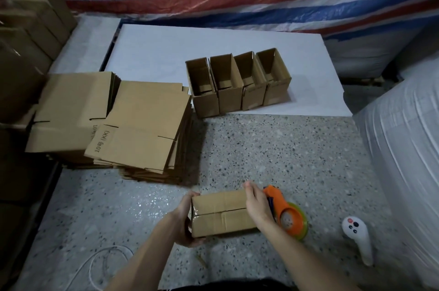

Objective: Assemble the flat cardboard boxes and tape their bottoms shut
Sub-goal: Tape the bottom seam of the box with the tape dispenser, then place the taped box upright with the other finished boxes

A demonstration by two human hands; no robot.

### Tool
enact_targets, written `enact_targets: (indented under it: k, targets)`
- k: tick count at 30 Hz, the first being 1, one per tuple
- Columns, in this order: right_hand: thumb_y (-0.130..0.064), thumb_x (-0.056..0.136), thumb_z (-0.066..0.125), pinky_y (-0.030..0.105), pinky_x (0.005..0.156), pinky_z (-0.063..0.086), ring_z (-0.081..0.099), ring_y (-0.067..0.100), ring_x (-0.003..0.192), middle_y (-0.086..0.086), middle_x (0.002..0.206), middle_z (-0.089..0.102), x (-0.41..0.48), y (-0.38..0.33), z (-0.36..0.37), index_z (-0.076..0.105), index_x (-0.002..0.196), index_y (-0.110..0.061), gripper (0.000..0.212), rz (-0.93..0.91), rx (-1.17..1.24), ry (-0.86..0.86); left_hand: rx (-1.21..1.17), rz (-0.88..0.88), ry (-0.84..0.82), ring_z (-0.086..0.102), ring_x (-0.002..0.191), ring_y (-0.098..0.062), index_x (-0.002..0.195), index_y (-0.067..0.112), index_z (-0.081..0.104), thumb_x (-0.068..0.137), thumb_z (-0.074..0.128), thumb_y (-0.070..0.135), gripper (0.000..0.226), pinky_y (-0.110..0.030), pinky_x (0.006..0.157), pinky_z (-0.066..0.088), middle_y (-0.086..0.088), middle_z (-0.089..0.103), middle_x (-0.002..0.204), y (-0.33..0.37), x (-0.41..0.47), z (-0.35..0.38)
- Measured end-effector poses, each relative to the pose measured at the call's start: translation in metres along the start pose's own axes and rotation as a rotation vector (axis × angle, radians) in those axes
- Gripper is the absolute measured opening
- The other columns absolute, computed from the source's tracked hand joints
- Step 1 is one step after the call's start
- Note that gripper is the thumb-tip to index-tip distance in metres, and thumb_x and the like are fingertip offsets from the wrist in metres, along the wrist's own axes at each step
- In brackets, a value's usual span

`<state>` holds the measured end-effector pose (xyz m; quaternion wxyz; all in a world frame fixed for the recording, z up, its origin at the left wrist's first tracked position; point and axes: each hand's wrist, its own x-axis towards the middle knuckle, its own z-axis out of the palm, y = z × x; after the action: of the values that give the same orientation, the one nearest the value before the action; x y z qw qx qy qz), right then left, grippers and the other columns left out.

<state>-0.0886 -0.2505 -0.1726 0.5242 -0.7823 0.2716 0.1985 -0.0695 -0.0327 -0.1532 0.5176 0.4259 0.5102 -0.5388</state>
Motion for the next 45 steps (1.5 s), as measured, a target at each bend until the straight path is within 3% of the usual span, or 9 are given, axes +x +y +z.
enact_targets:
  k: [6, 12, 14, 17, 23, 26, 31, 38, 45]
  targets:
    - [-0.044, 0.105, 0.038, 0.028, 0.091, 0.042, 0.057, 0.014, 0.113, -0.007, 0.119, 0.062, 0.008, -0.005, -0.029, 0.063, 0.119, -0.032, 0.030, -0.054, -0.069, 0.092, 0.083, 0.260, -0.095, 0.068, 0.085, -0.031, 0.117, 0.008, 0.058, 0.058, 0.075, 0.061, 0.081, -0.032, 0.067, 0.053, -0.016, 0.072, 0.092, -0.008, -0.036, 0.016]
    - [-0.048, 0.097, 0.057, 0.039, 0.094, 0.051, 0.058, 0.017, 0.113, 0.002, 0.129, 0.056, 0.012, -0.048, -0.051, 0.060, 0.129, -0.035, 0.035, -0.220, -0.154, 0.319, 0.106, 1.093, 0.179, 0.053, 0.124, -0.023, 0.156, 0.027, -0.002, 0.043, 0.096, 0.036, 0.149, -0.044, 0.097, 0.054, -0.006, 0.047, 0.140, 0.002, -0.046, 0.041]
    - [-0.062, 0.087, 0.063, 0.023, 0.080, 0.051, 0.063, 0.007, 0.105, -0.004, 0.123, 0.062, 0.007, -0.067, -0.046, 0.054, 0.136, -0.039, 0.055, -0.286, 0.006, 0.194, 0.260, 1.372, 0.341, 0.045, 0.130, -0.020, 0.156, 0.018, 0.004, 0.040, 0.100, 0.036, 0.151, -0.044, 0.109, 0.046, -0.003, 0.041, 0.141, 0.006, -0.040, 0.049]
    - [-0.078, 0.063, 0.075, 0.029, 0.096, 0.050, 0.060, 0.011, 0.121, -0.007, 0.135, 0.061, 0.004, -0.075, -0.028, 0.036, 0.150, -0.042, 0.102, -0.281, 0.204, -0.069, 0.367, 1.536, 0.472, 0.044, 0.127, -0.026, 0.149, 0.006, 0.021, 0.040, 0.102, 0.038, 0.139, -0.042, 0.107, 0.045, -0.010, 0.039, 0.136, 0.002, -0.022, 0.054]
    - [-0.099, 0.056, 0.053, 0.055, 0.115, 0.033, 0.046, 0.023, 0.136, -0.002, 0.147, 0.051, 0.011, -0.041, -0.003, 0.040, 0.148, -0.042, 0.109, -0.011, 0.167, -0.229, 0.532, 1.223, 0.207, 0.045, 0.127, -0.018, 0.131, 0.030, 0.032, 0.062, 0.089, 0.029, 0.089, -0.014, 0.092, 0.045, 0.002, 0.045, 0.134, -0.014, 0.014, 0.040]
    - [-0.089, 0.057, 0.064, 0.052, 0.107, 0.046, 0.059, 0.019, 0.121, -0.001, 0.136, 0.061, 0.015, -0.032, 0.000, 0.049, 0.139, -0.046, 0.094, 0.035, 0.138, -0.217, 0.333, 1.036, 0.051, 0.053, 0.116, -0.016, 0.124, 0.034, 0.037, 0.083, 0.076, 0.014, 0.060, -0.020, 0.074, 0.054, -0.007, 0.051, 0.134, -0.013, 0.015, 0.040]
    - [-0.060, 0.094, 0.053, 0.053, 0.111, 0.041, 0.040, 0.025, 0.141, -0.003, 0.157, 0.038, 0.026, -0.043, -0.002, 0.030, 0.154, -0.039, 0.068, 0.101, 0.141, -0.053, 0.083, 0.892, -0.064, 0.051, 0.118, -0.013, 0.147, 0.031, 0.038, 0.077, 0.067, 0.062, 0.082, -0.038, 0.093, 0.047, 0.001, 0.046, 0.140, 0.019, -0.003, 0.056]
    - [-0.040, 0.100, 0.051, 0.043, 0.075, 0.063, 0.054, 0.023, 0.118, -0.003, 0.150, 0.043, 0.078, -0.058, 0.019, 0.029, 0.150, -0.051, 0.055, 0.106, 0.185, -0.013, -0.117, 0.929, 0.181, 0.053, 0.121, -0.018, 0.141, 0.024, 0.049, 0.099, 0.057, 0.036, 0.044, -0.040, 0.110, 0.042, -0.006, 0.056, 0.139, 0.072, 0.016, 0.084]
    - [-0.039, 0.101, 0.048, 0.057, 0.112, 0.038, 0.045, 0.022, 0.138, -0.004, 0.151, 0.048, 0.149, -0.110, 0.054, 0.042, 0.147, -0.045, 0.046, -0.016, 0.263, 0.077, -0.279, 0.934, 0.371, 0.041, 0.140, -0.026, 0.149, 0.039, 0.042, 0.095, 0.049, 0.063, 0.060, -0.047, 0.117, 0.035, -0.004, 0.041, 0.154, 0.139, 0.026, 0.091]
